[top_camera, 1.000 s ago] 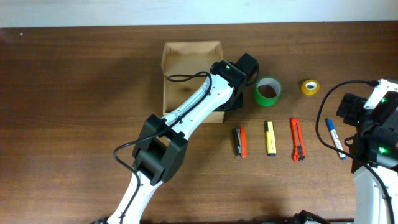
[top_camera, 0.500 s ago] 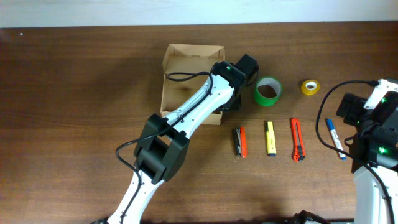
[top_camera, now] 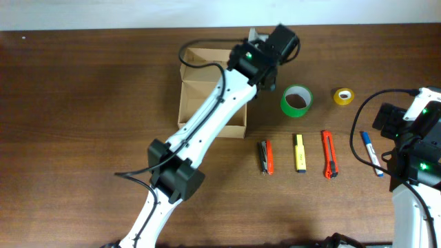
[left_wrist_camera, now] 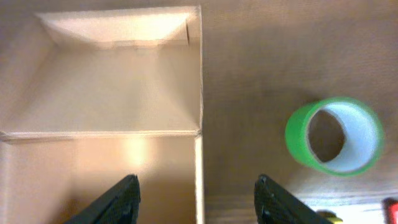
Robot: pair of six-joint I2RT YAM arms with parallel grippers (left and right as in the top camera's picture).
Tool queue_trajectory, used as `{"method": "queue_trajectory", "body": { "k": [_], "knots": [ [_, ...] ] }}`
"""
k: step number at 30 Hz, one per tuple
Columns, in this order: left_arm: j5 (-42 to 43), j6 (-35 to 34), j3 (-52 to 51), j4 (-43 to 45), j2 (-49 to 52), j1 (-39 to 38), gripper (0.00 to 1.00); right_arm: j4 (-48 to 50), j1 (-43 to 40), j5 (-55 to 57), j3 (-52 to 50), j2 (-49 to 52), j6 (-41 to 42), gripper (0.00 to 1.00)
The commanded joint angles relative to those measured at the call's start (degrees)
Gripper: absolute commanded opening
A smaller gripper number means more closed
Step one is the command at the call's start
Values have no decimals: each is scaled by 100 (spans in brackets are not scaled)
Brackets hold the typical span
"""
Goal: Pack container
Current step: 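Release the box and retract the left gripper to the left side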
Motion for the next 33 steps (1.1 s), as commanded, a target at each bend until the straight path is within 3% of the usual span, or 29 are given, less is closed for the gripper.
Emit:
{"method": "queue_trajectory", "body": {
  "k": [1,7,10,14,25,33],
  "knots": [
    [-446,612,658,-289,-116,74,58,17,-35,72,118,-2,28,99],
    [-629,1292,988,-1032,-592,664,60,17,-35,72,118,-2,28,99],
    [-627,1314,981,-1279,-866,1110,63,17,-35,72,118,-2,28,99],
    [-514,1405,599,-1207,-1491,1882,72,15,-35,72,118,-2,28,99],
    [214,2109,-2710,-363,-3495,4098,87,17,-35,72,118,-2,28,99],
    [409,2688,-4592,-448,-3731,4977,91,17,-35,72,118,-2,28,99]
  ]
}}
